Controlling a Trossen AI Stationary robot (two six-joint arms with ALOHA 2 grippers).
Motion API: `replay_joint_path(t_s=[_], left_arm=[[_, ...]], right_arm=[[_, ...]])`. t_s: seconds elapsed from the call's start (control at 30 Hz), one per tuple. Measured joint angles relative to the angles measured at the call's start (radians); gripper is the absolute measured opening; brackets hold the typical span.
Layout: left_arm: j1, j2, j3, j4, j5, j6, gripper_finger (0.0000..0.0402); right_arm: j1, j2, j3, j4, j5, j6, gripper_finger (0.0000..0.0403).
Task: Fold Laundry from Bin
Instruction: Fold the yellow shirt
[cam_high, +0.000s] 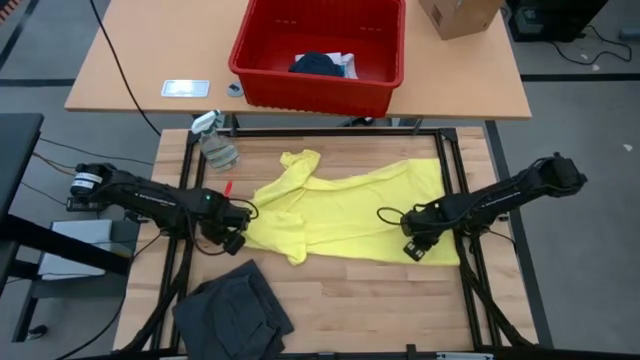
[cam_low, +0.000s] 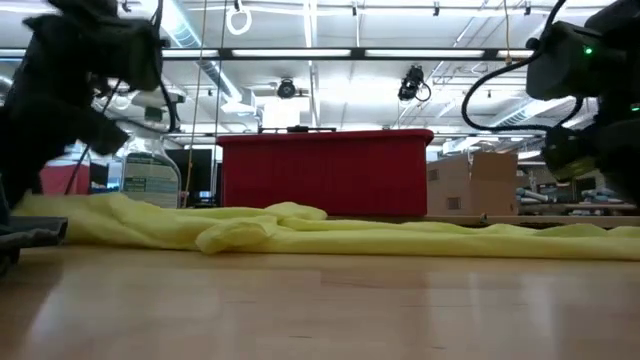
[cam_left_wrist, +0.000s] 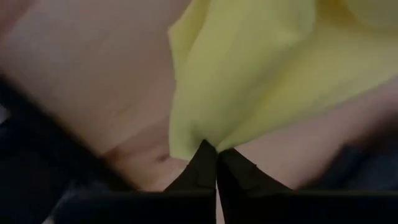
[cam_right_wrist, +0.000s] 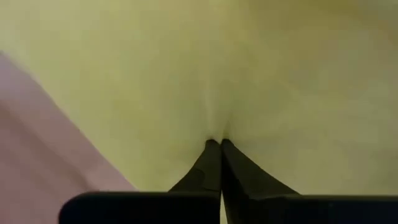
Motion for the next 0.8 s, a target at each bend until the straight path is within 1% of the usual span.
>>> replay_joint_path(t_s=[0.1,0.13,0.2,0.27,0.37,0.43,0.5,0.57,0.63,0.73,0.8], left_arm=[[-0.008,0.000,0.085,-0.107,-0.007,0.028,0.0002],[-0.014,0.000,0.101,-0.132,-0.010,0.035,0.0002],[-0.026,0.001,0.141,-0.237,-0.005,0.057,0.0002],[-0.034,0.006,0.158,-0.324,0.044,0.085,0.0002],[-0.035,0.005,0.189,-0.394,0.120,0.105,0.0009],[-0.035,0.005,0.228,-0.419,0.138,0.106,0.0021],[-0.035,0.005,0.273,-0.421,0.128,0.105,0.0036],[-0.035,0.005,0.304,-0.420,0.099,0.105,0.0054],[-0.035,0.005,0.324,-0.417,0.078,0.104,0.0075],[-0.021,0.005,0.351,-0.407,0.067,0.104,0.0110],[-0.004,0.005,0.371,-0.385,0.030,0.102,0.0130]], right_arm=[[0.033,0.002,-0.002,-0.005,-0.088,-0.037,0.0007],[0.047,0.002,-0.003,-0.008,-0.110,-0.043,0.0007],[0.072,0.003,-0.003,-0.007,-0.137,-0.049,0.0007],[0.092,0.003,-0.004,-0.002,-0.161,-0.050,0.0007],[0.099,-0.013,-0.004,0.063,-0.215,-0.015,0.0013],[0.098,-0.041,0.016,0.104,-0.234,0.015,0.0024],[0.091,-0.071,0.046,0.128,-0.211,0.038,0.0038],[0.082,-0.097,0.069,0.125,-0.159,0.056,0.0055],[0.070,-0.119,0.071,0.126,-0.109,0.062,0.0072],[0.048,-0.144,0.071,0.129,-0.080,0.063,0.0098],[0.027,-0.156,0.071,0.137,-0.033,0.066,0.0110]])
